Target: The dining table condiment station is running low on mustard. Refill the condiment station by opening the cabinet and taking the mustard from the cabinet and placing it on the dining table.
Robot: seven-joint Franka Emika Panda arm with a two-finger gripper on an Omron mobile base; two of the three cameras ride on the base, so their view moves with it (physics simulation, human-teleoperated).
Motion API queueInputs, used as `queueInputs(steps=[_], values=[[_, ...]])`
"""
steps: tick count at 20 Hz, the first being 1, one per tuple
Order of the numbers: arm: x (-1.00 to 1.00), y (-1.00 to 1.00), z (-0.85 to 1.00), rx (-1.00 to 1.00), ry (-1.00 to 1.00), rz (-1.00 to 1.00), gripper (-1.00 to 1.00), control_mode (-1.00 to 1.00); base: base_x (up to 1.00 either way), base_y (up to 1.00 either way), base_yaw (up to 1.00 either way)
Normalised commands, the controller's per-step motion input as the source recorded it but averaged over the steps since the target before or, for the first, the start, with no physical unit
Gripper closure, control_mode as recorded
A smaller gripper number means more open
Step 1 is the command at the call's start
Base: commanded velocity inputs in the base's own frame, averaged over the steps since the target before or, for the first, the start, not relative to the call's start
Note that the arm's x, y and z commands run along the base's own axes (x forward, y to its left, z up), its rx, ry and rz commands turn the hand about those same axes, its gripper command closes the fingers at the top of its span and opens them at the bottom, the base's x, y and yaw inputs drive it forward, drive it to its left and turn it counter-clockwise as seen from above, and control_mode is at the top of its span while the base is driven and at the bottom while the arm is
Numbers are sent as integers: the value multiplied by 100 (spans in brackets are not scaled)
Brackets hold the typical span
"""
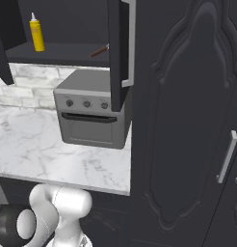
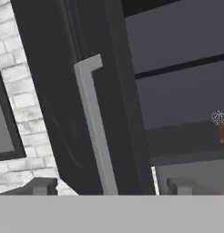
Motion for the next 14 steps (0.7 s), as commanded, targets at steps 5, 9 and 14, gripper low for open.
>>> queueInputs(steps=[5,9,14], values=[[-26,-100,9,43,8,16,-100,-100,0,0,0],[65,-51,-40,35,21,22,-100,-100,0,0,0],[64,-31,-21,31,19,14,-100,-100,0,0,0]])
